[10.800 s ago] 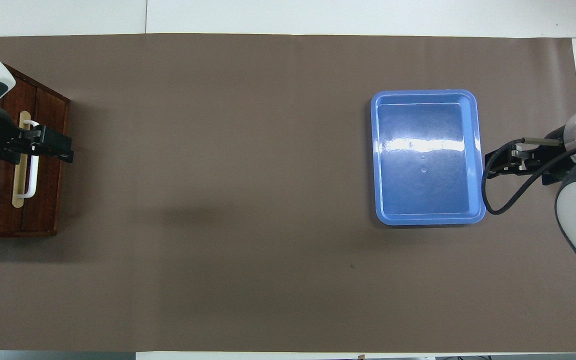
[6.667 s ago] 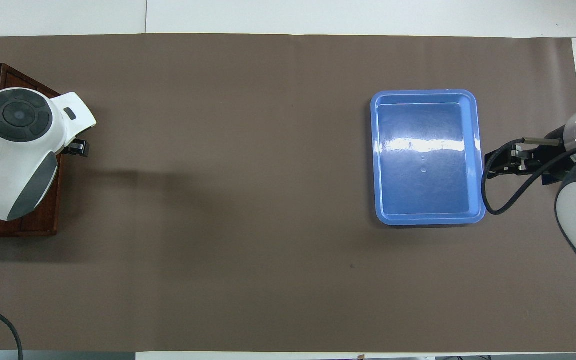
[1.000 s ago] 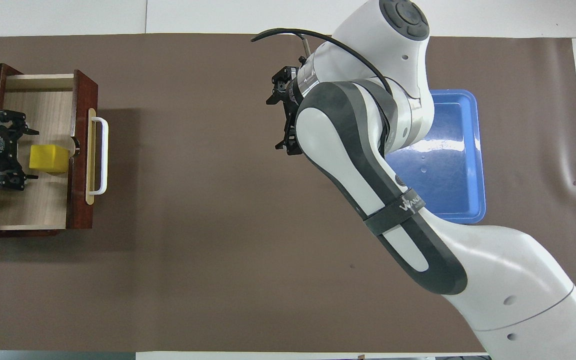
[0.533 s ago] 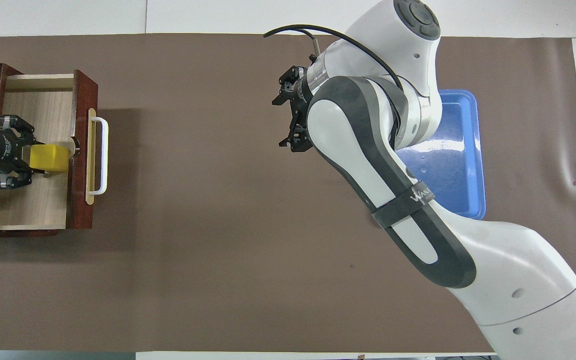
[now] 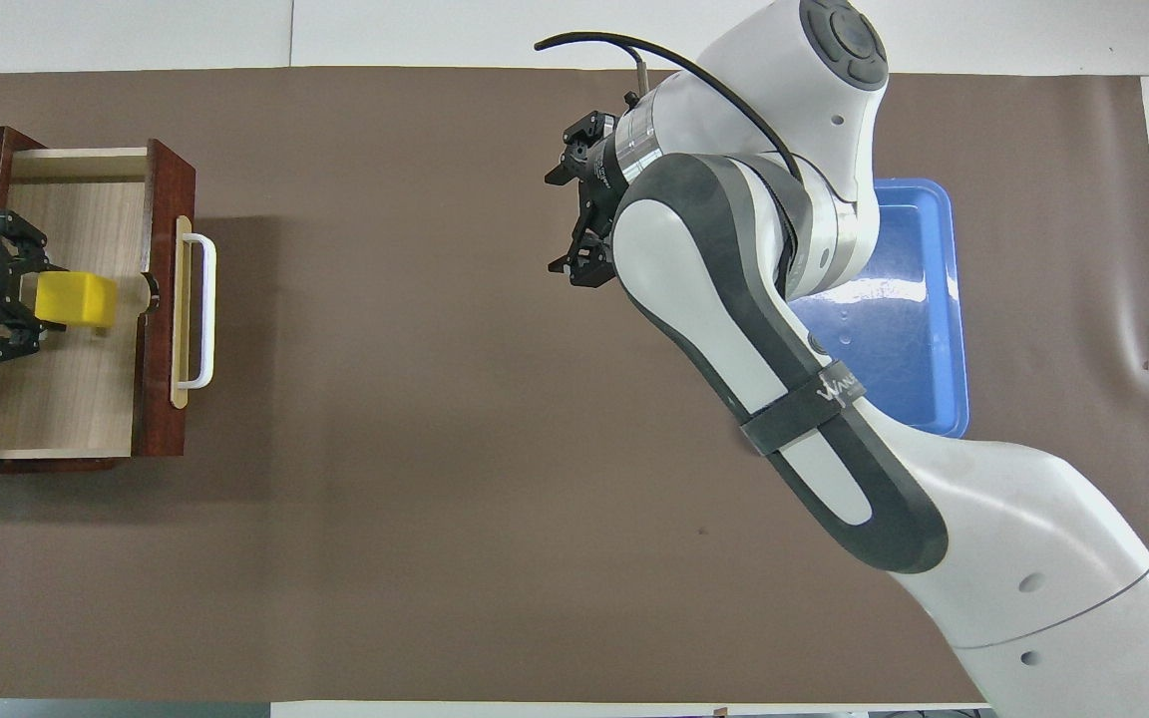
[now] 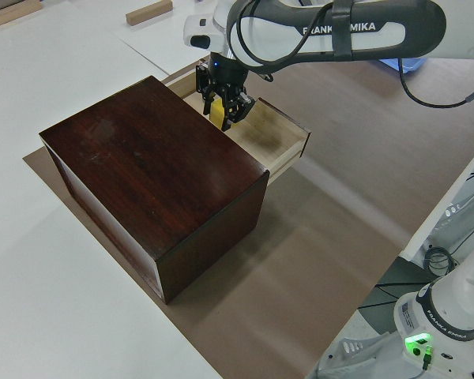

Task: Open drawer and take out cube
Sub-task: 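Grasp the yellow cube in the drawer with the left gripper, then lift the yellow cube out toward the right gripper with the left gripper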

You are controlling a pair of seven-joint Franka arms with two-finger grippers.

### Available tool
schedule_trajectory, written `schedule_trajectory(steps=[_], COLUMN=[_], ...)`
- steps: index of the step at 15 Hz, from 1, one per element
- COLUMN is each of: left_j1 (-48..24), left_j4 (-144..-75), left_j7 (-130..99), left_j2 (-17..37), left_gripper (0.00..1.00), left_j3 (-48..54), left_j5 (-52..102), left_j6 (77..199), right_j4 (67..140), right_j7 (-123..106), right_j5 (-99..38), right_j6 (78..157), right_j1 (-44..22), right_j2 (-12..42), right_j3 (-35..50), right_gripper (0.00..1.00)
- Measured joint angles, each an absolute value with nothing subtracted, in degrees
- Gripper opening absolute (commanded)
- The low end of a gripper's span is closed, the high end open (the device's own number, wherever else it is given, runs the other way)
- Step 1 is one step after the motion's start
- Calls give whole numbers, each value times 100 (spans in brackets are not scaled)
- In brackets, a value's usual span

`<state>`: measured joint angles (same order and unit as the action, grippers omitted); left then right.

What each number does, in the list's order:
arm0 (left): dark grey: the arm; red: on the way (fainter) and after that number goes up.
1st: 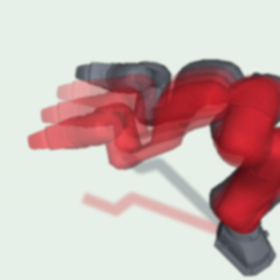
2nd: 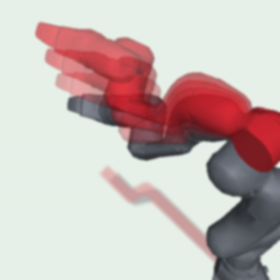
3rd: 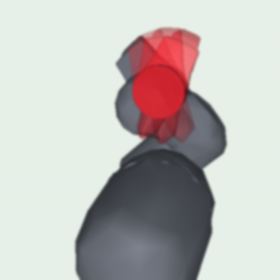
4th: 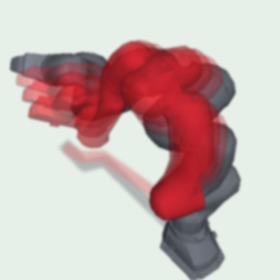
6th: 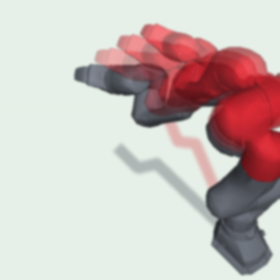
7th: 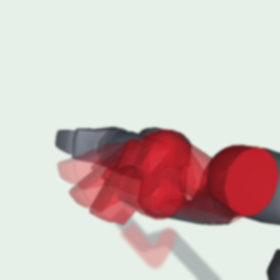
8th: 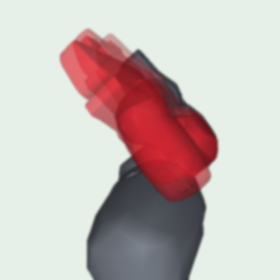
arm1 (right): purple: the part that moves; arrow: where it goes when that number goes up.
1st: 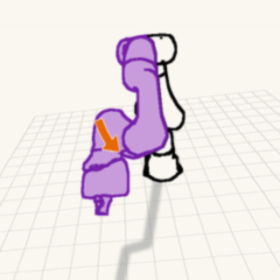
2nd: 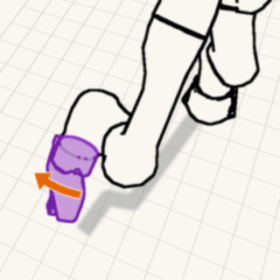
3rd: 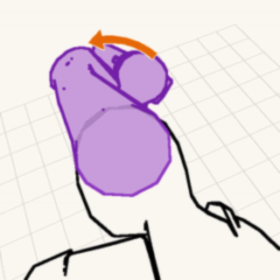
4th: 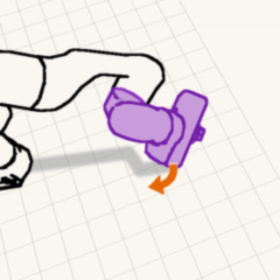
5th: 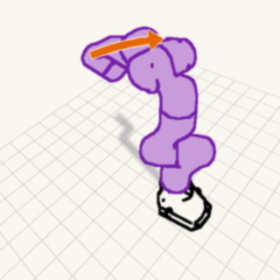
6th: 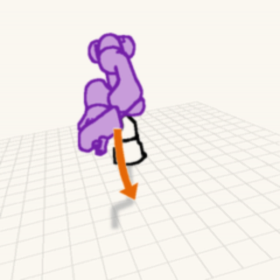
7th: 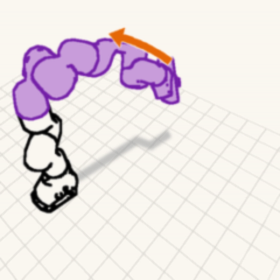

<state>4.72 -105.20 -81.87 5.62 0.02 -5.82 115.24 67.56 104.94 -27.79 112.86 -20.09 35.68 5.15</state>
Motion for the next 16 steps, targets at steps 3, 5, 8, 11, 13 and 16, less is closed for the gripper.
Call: schedule_trajectory(steps=[3, 5, 8, 11, 13, 16], left_j1=[322, 149, -153, -624, -952, -1377], left_j4=[-10039, -9693, -9339, -9324, -9339, -9362], left_j7=[-8185, -8247, -8826, -9801, -10406, -10927], left_j2=[581, 583, 583, 596, 612, 612], left_gripper=[0, 0, 0, 0, 0, 0], left_j3=[27, 46, 58, 75, 89, 98], left_j5=[-582, -559, -423, -406, -403, -251], left_j6=[10879, 10340, 9902, 9866, 9860, 9844], right_j4=[6778, 6843, 7015, 7123, 7158, 7192], right_j7=[10365, 10161, 10038, 10015, 9838, 9425], right_j5=[-2912, -3199, -3380, -3557, -3836, -4306], right_j6=[11298, 11401, 11610, 11725, 11828, 11840], right_j1=[-1982, -1929, -1870, -1870, -1859, -1790], right_j2=[3566, 3550, 3484, 3439, 3430, 3425], right_j3=[514, 512, 512, 514, 514, 509], right_gripper=[98, 98, 98, 98, 98, 98])
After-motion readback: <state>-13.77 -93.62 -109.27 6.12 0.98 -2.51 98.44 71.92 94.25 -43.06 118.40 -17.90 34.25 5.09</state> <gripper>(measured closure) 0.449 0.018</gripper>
